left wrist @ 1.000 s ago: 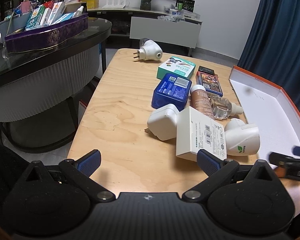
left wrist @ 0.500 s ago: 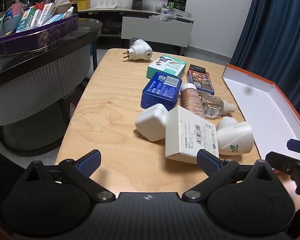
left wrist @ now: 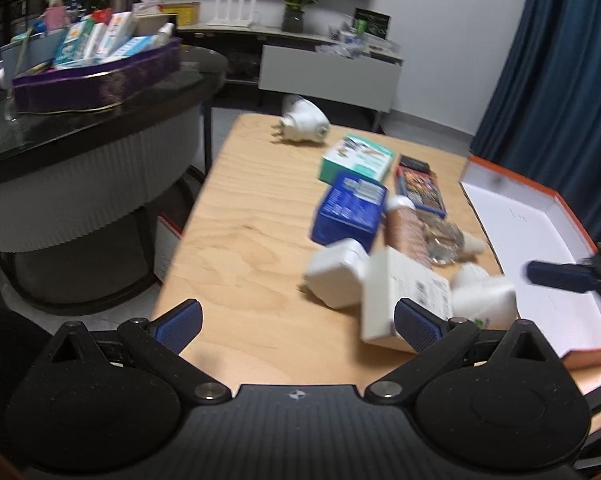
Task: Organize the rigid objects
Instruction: 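Grasp the white power adapter box with the right tool and lift it, then grasp the white square adapter with the left tool while the right tool holds the box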
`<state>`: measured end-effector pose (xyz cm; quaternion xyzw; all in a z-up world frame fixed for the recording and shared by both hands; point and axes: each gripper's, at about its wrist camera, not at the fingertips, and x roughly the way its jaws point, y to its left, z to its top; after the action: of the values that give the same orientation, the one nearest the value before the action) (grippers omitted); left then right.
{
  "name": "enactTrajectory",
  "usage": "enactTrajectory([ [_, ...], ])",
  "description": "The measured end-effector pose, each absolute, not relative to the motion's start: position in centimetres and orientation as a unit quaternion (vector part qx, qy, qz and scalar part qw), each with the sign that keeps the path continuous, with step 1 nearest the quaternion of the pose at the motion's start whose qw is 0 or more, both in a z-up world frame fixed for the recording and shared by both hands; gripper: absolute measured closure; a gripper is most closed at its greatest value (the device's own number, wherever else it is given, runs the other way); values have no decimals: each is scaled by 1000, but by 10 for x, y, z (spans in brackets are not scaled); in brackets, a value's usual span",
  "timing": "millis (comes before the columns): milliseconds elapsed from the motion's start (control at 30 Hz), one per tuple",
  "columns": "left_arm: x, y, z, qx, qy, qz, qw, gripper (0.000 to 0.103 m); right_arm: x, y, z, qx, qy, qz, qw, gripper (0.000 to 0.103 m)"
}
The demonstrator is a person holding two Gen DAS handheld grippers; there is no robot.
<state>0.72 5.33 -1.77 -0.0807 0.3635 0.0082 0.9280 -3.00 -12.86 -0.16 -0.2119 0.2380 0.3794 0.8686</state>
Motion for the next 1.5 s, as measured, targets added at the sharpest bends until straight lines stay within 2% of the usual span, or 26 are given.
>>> enactTrajectory([
  [333,14,70,-25,-105,369,8,923,0,20,-73,-23,-267,270,438,815,3],
  [400,16,71,-25,-104,369,3,924,0,26,-73,-27,-246,293,441,812,30],
  [433,16,71,-26,-104,368,1,924,0,27,-76,-27,-224,301,443,814,32],
  [500,18,72,-27,-104,365,-3,925,0,25,-87,-25,-185,310,446,819,32],
  [800,47,58,-44,-145,376,-39,914,0,-19,-167,17,-81,231,378,893,32],
  [1133,59,18,-61,35,325,-28,945,1,-33,-200,21,-14,222,339,914,32],
  [1200,59,16,-64,69,313,-35,947,6,-35,-205,22,-8,222,336,915,32],
  [1267,61,11,-68,100,316,-40,943,29,-34,-209,22,1,220,332,917,32],
  [1300,61,12,-69,103,312,-45,943,33,-33,-210,23,6,219,330,918,32],
  [1333,62,13,-68,100,313,-48,943,46,-34,-213,23,11,217,327,920,32],
  [1367,62,13,-67,97,315,-48,943,49,-34,-214,24,13,215,324,921,32],
  [1500,59,19,-59,57,314,-51,946,50,-34,-222,22,24,215,308,927,32],
])
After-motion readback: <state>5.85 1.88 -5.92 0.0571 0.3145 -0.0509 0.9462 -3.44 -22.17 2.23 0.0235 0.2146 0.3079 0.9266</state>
